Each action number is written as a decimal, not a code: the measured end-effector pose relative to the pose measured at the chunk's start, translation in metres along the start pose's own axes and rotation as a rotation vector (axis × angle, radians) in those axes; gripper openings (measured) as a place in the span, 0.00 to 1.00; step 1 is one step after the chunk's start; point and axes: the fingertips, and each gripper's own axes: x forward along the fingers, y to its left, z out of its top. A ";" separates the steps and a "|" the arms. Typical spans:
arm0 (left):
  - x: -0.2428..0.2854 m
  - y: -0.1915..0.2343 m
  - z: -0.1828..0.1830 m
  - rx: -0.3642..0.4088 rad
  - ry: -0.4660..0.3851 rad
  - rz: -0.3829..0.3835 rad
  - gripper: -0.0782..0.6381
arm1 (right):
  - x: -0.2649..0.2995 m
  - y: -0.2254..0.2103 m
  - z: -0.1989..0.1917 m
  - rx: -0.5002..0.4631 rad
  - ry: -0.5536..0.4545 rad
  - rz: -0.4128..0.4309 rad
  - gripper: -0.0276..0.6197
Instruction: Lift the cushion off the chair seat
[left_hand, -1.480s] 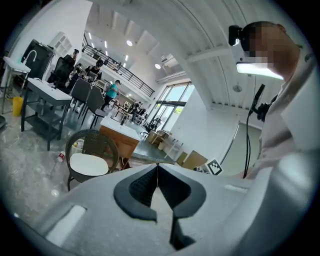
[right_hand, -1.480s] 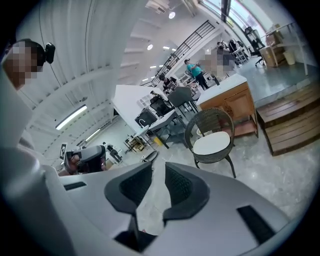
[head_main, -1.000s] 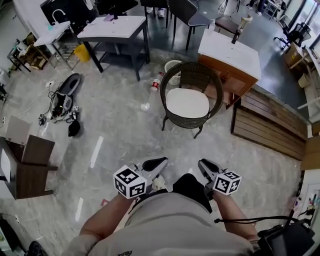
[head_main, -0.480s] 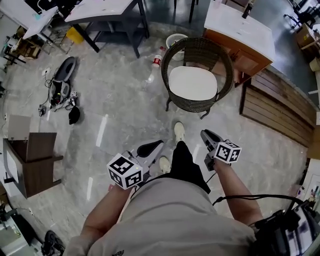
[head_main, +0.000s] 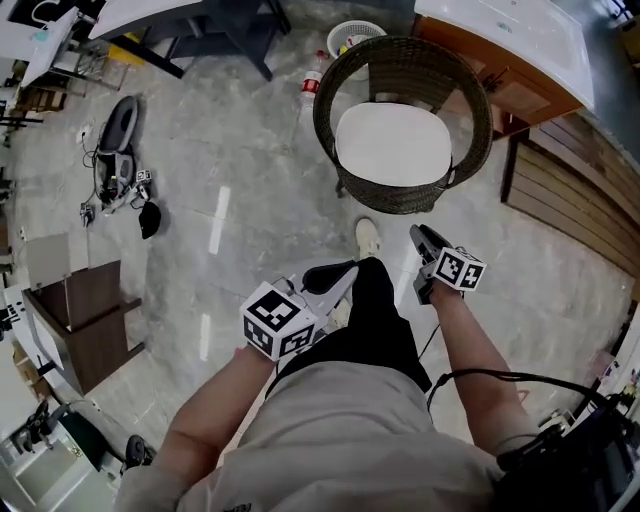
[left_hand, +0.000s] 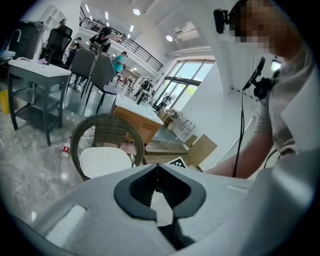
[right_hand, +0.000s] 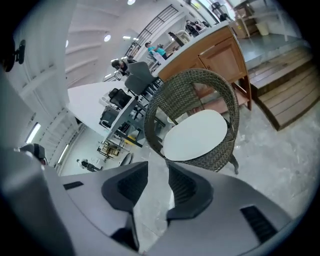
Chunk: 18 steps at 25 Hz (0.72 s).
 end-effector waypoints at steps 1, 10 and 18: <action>0.014 0.008 0.005 0.000 0.018 -0.011 0.12 | 0.011 -0.009 0.005 0.020 0.003 -0.008 0.24; 0.120 0.073 0.007 0.088 0.146 -0.043 0.12 | 0.113 -0.084 0.008 0.217 0.032 0.017 0.28; 0.172 0.126 0.010 0.139 0.174 -0.015 0.12 | 0.177 -0.141 -0.008 0.310 0.062 0.004 0.31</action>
